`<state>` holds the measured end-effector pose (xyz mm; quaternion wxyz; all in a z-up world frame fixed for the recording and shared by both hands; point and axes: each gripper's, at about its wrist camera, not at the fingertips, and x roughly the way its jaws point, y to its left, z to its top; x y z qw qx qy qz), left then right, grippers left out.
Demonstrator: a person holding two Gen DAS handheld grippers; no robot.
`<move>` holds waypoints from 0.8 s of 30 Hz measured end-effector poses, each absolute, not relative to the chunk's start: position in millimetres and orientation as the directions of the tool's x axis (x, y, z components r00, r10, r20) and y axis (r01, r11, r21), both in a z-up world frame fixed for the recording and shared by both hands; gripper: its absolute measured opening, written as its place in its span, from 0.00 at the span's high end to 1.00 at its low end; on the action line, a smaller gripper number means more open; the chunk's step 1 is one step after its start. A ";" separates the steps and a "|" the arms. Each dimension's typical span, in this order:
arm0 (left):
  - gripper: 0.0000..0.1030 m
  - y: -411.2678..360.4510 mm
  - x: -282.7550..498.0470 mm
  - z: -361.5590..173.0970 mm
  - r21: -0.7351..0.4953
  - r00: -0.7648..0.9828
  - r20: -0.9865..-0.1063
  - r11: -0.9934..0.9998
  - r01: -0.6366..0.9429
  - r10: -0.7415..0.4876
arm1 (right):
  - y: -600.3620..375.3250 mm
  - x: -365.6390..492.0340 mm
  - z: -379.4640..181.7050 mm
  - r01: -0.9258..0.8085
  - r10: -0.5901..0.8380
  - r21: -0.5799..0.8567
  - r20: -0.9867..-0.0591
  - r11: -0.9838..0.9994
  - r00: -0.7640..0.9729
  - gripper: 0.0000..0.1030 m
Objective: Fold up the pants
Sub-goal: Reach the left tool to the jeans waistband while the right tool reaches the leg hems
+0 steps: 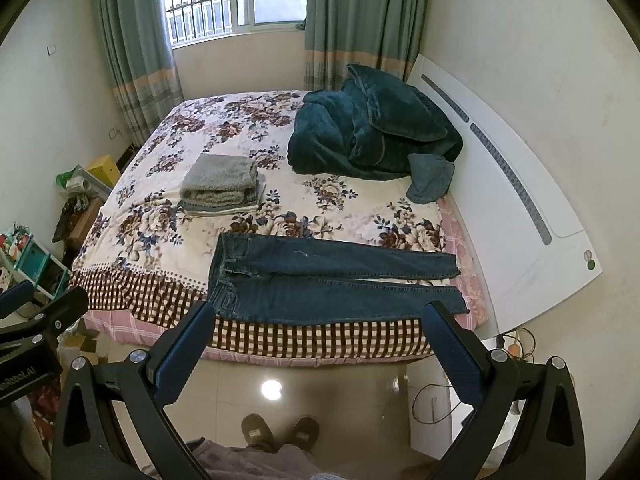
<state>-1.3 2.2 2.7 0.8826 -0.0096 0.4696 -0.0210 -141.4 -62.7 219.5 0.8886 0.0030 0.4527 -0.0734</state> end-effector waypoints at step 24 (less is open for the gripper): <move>0.00 1.1 108.3 -94.7 0.051 0.516 -0.855 0.999 -0.010 0.049 | -139.0 -58.3 83.3 0.421 -0.284 -0.062 -0.825 0.905 0.488 0.00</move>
